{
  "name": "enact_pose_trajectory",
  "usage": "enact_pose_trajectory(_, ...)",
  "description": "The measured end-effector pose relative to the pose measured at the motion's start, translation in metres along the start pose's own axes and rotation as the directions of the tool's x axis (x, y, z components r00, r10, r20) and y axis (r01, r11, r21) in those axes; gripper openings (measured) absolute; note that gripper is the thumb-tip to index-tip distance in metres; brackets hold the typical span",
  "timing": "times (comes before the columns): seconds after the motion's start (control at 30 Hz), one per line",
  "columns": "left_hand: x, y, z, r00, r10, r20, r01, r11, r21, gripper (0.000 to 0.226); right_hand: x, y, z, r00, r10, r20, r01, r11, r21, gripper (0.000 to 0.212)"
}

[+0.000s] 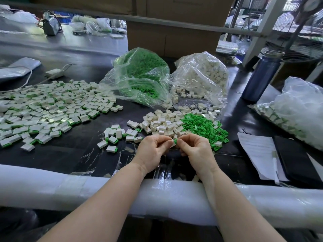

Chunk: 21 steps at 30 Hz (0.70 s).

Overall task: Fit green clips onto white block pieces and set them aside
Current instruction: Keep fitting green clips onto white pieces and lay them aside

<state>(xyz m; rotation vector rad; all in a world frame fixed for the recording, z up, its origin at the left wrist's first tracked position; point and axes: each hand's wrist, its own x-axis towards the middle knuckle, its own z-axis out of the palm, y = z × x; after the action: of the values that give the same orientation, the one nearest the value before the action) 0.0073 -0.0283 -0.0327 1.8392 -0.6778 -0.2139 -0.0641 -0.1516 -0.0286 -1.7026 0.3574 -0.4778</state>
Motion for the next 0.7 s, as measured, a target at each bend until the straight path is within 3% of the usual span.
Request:
enact_pose_trajectory(0.2, -0.001, 0.0013, -0.0002, 1.0, -0.007, 0.012, 0.006, 0.999, 0.046, 0.015, 0.0006, -0.001, 0.0031, 1.0, -0.001, 0.011, 0.002, 0.996, -0.084, 0.018)
enact_pose_trajectory(0.5, -0.0024, 0.0073, -0.0011, 0.998, -0.053, 0.024, 0.054, 0.997, -0.048, 0.017, -0.0002, -0.0038, 0.003, 1.0, -0.023, 0.016, 0.023, 0.999, 0.027, 0.011)
enact_pose_trajectory(0.7, -0.0045, 0.0097, -0.0013, 0.998, -0.056, 0.014, 0.056, 0.998, -0.02, 0.009, -0.0036, -0.0053, 0.0008, 0.996, -0.05, 0.071, 0.047, 0.998, 0.05, 0.014)
